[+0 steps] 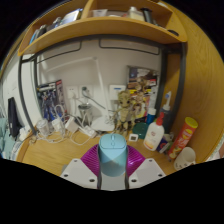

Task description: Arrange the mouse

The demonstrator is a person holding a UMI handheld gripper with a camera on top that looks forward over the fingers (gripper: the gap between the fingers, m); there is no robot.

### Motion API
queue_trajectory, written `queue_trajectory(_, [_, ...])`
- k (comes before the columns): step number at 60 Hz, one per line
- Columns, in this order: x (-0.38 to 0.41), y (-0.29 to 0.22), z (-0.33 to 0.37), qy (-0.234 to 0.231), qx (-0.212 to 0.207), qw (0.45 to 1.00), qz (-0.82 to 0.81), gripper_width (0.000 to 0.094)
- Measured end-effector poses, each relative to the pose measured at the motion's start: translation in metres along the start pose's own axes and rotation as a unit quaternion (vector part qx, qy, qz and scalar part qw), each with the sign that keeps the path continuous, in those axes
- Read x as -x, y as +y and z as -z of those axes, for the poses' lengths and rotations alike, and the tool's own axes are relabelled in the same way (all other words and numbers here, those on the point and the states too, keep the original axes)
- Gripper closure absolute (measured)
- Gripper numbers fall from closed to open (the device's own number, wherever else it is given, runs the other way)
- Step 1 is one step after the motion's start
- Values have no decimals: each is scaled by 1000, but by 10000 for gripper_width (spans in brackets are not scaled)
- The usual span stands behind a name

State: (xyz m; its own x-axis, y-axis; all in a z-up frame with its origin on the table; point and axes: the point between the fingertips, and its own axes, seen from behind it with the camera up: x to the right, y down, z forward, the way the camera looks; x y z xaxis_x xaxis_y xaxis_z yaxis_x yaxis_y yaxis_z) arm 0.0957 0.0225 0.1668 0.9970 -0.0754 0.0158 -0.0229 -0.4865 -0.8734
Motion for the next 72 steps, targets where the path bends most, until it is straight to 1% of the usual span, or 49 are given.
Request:
queue_trajectory(7, [41,38,-6,-17,31,999,6,625])
queue_trajectory(11, [58,69,-15,-15,57,998,16,626])
queue_trajectory(16, [65,115,-27,-19,94,995,19,627])
queue_trajectory(19, [68,139,-34,-13,117,993,20,627])
queue_trajectory(26, [71,183,-38,-11,152,988,18,623])
queue_trajectory(28, [71,181,-39,-9,138,990,18,623])
queue_trajectory(30, [70,184,-38,-8,139,990,25,624])
queue_trajectory(31, [71,183,-38,-8,137,990,28,640])
queue_trajectory(32, [71,183,-39,-8,137,990,29,603])
queue_trajectory(34, [71,183,-39,-8,137,990,29,582])
queue_trajectory(39, [71,183,-40,-8,137,990,27,493])
queue_trajectory(45, [73,187,-35,-14,165,986,-3,427])
queue_trajectory(46, [73,186,-33,-15,167,986,-7,399])
queue_trajectory(48, [72,179,-30,-14,162,987,-12,264])
queue_trajectory(49, [71,173,-27,-12,158,987,-11,284])
queue_trajectory(51, [70,162,-21,-11,148,989,-5,216])
queue_trajectory(54, [69,143,-8,-10,132,991,6,162])
queue_trajectory(61, [73,93,32,-29,100,994,18,148])
queue_trajectory(72, [69,35,106,-36,59,998,2,149])
